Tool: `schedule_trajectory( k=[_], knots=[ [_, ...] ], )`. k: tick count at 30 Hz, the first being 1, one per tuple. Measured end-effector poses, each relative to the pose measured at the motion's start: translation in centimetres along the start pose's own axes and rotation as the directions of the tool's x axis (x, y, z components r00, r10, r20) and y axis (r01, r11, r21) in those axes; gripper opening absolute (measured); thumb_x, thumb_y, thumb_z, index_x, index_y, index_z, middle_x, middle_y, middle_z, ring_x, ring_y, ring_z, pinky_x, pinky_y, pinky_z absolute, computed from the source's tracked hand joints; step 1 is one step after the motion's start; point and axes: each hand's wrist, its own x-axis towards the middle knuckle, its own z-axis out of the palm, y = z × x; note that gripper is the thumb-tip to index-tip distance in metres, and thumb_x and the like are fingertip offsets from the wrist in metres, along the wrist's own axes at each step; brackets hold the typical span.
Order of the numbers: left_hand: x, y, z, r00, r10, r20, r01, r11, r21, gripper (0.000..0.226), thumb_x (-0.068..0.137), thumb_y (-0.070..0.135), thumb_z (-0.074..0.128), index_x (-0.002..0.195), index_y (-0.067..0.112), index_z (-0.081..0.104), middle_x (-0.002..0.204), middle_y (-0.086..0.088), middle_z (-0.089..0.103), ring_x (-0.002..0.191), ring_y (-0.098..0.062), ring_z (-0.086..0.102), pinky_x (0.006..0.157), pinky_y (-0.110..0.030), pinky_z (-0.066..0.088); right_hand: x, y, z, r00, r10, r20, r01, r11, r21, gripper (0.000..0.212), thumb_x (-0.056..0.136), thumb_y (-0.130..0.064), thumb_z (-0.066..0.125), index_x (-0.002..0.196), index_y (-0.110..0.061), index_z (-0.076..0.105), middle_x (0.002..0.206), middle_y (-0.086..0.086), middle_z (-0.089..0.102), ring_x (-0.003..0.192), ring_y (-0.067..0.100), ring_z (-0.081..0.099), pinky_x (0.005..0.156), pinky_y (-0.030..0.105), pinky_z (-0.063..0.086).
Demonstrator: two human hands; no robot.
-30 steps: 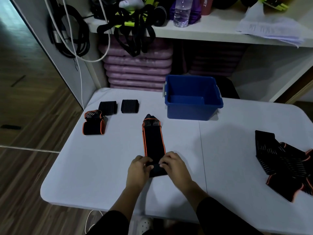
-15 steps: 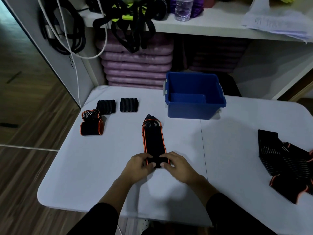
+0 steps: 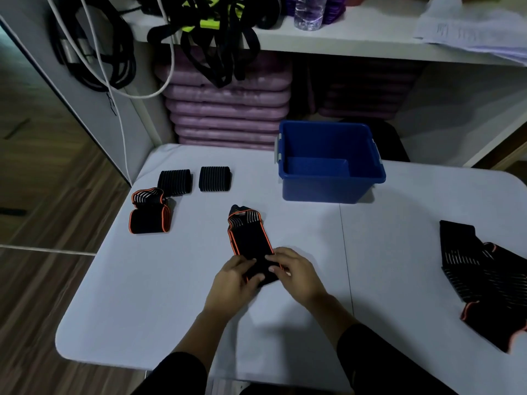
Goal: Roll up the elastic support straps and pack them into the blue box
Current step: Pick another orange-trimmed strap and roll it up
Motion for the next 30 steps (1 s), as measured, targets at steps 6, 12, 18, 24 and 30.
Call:
schedule_trajectory(
  k=[6,12,18,24,30],
  knots=[
    [-0.1,-1.1,0.0,0.997,0.025,0.071,-0.03,0.997,0.073,0.065,0.072,0.037,0.066,0.131,0.014,0.051,0.116,-0.003,0.051,0.106,-0.018,0.053,0.083,-0.016,0.04,0.8,0.2,-1.4,0.961,-0.04,0.273,0.064,0.995,-0.08,0.059,0.078,-0.018,0.073,0.133,-0.019,0.052,0.131,-0.011,0.044,0.114,0.0,0.045,0.094,0.005,0.034],
    [1.8,-1.2,-1.5,0.976,-0.215,0.039,0.219,0.963,-0.16,0.039,0.083,0.034,0.061,0.117,0.017,0.057,0.099,-0.005,0.064,0.092,-0.021,0.059,0.076,-0.026,0.042,2.7,-0.4,-1.4,0.971,0.083,0.222,-0.103,0.992,0.078,0.042,0.086,-0.029,0.064,0.125,-0.023,0.049,0.116,-0.004,0.061,0.103,0.011,0.059,0.093,0.025,0.047],
    [3.3,-0.8,-1.1,0.919,-0.368,-0.141,0.333,0.916,-0.224,0.034,0.088,0.037,0.056,0.112,0.013,0.052,0.103,-0.007,0.059,0.092,-0.024,0.058,0.079,-0.035,0.048,5.7,-1.8,0.7,0.944,0.325,-0.053,-0.322,0.945,0.051,0.032,0.085,-0.044,0.061,0.092,-0.017,0.043,0.094,0.004,0.06,0.086,0.023,0.059,0.077,0.04,0.049],
    [3.0,-0.7,-0.5,0.893,-0.42,-0.161,0.338,0.862,-0.377,0.027,0.083,0.022,0.065,0.097,0.019,0.043,0.082,-0.008,0.062,0.077,-0.027,0.061,0.069,-0.041,0.051,6.0,-1.2,1.9,0.963,0.265,-0.05,-0.247,0.94,0.234,0.034,0.073,-0.049,0.067,0.09,-0.032,0.043,0.096,-0.003,0.058,0.09,0.017,0.058,0.079,0.041,0.052],
    [2.7,-1.3,-0.3,0.944,-0.298,-0.142,0.222,0.891,-0.395,0.028,0.079,0.038,0.056,0.106,0.035,0.05,0.089,0.005,0.067,0.079,-0.016,0.065,0.07,-0.035,0.054,5.0,-0.6,0.8,0.989,0.082,0.123,-0.119,0.937,0.329,0.05,0.078,-0.013,0.068,0.112,-0.046,0.052,0.115,-0.015,0.06,0.109,0.002,0.055,0.091,0.016,0.044]
  ],
)
